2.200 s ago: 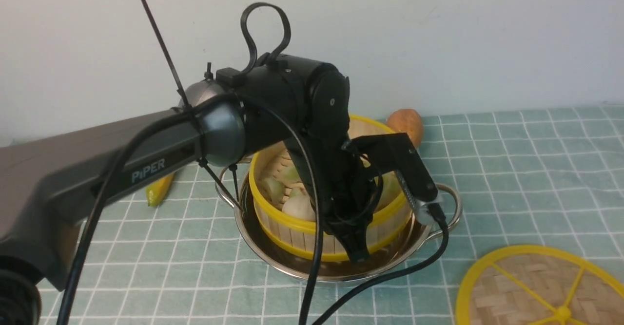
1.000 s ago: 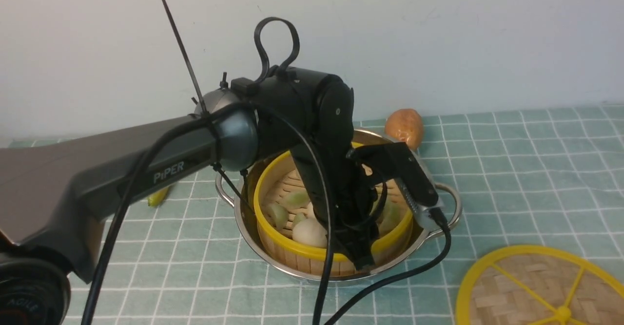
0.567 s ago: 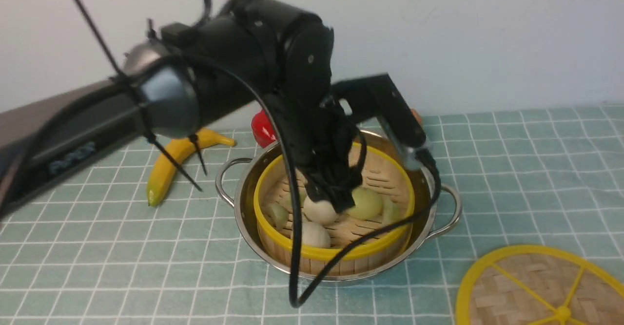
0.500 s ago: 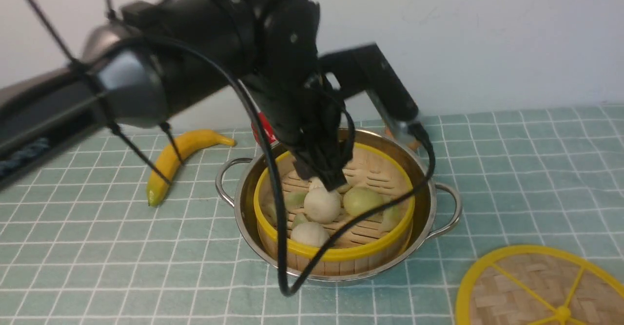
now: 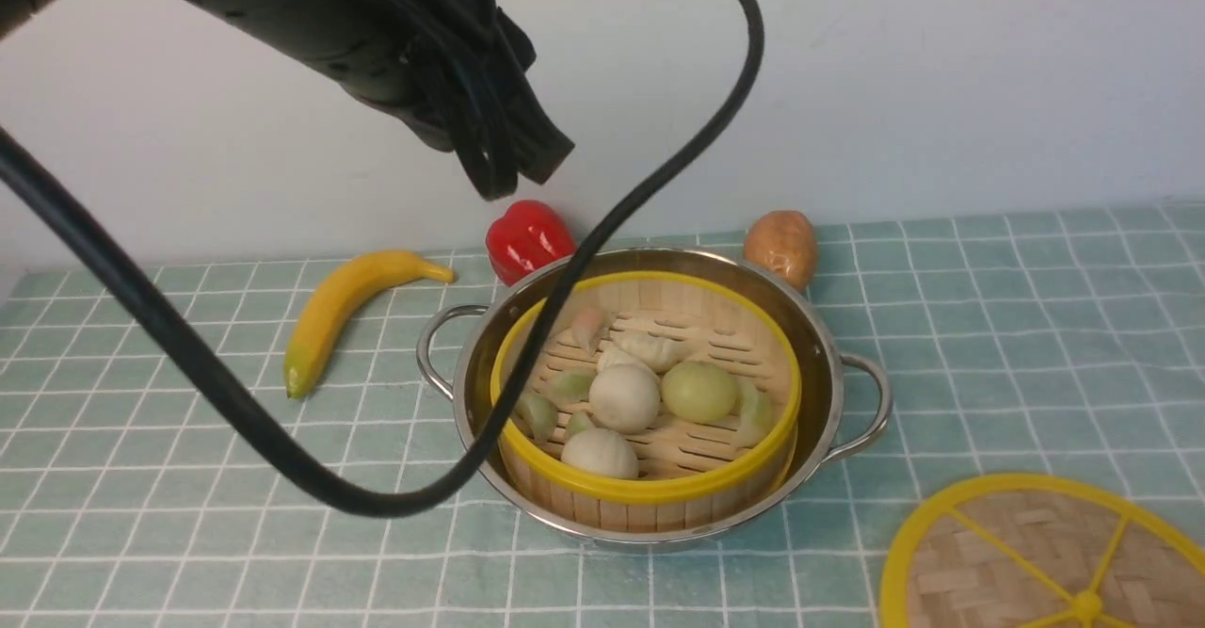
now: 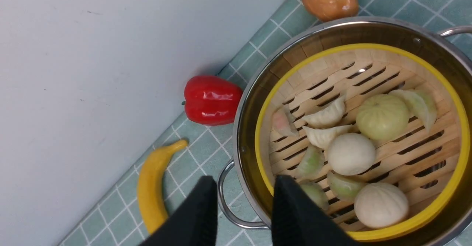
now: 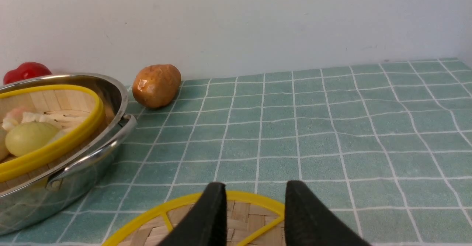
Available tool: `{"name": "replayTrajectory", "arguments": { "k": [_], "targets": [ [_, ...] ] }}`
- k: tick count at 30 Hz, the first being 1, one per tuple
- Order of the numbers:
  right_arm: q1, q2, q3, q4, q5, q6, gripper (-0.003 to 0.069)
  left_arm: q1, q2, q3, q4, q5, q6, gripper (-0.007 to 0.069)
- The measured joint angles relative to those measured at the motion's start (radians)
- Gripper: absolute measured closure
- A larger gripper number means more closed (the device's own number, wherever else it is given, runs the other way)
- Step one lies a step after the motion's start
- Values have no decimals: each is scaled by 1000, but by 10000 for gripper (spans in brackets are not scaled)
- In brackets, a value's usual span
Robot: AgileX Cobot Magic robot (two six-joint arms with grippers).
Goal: Place the steamer in the pot on the blue tablecloth, and put the lid on the steamer.
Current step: 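Move the gripper down to the bamboo steamer lid and grasp its center knob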
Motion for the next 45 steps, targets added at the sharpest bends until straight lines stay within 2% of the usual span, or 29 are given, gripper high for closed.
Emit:
{"name": "replayTrajectory", "arguments": {
  "k": [7, 11, 12, 14, 15, 16, 18, 20, 21, 22, 23, 24, 25, 30, 37, 45],
  "targets": [
    [0, 0, 0, 0, 0, 0, 416, 0, -3, 10, -3, -7, -7, 456],
    [0, 0, 0, 0, 0, 0, 416, 8, -67, 104, -13, -103, -28, 456],
    [0, 0, 0, 0, 0, 0, 416, 29, -127, 198, -29, -194, -40, 455],
    [0, 0, 0, 0, 0, 0, 416, 97, -266, 379, -76, -353, -58, 455],
    [0, 0, 0, 0, 0, 0, 416, 164, -344, 482, -109, -466, -64, 455],
    [0, 0, 0, 0, 0, 0, 416, 174, -358, 499, -115, -482, -64, 455],
    [0, 0, 0, 0, 0, 1, 416, 316, -530, 720, -186, -662, -72, 454],
    [0, 0, 0, 0, 0, 1, 416, 415, -663, 868, -230, -763, -74, 448],
    [0, 0, 0, 0, 0, 1, 416, 427, -677, 886, -235, -774, -77, 447],
    [0, 0, 0, 0, 0, 1, 416, 540, -821, 1063, -284, -849, -85, 444],
    [0, 0, 0, 0, 0, 1, 416, 580, -880, 1144, -301, -873, -89, 444],
    [0, 0, 0, 0, 0, 1, 416, 599, -909, 1174, -313, -878, -90, 444],
    [0, 0, 0, 0, 0, 1, 416, 664, -1010, 1272, -335, -893, -90, 437],
    [0, 0, 0, 0, 0, 1, 416, 768, -1294, 1486, -357, -867, -92, 434],
    [0, 0, 0, 0, 0, 1, 416, 786, -1476, 1559, -357, -700, -90, 423],
    [0, 0, 0, 0, 0, 1, 416, 786, -1511, 1617, -317, -680, -89, 403]
  ]
}}
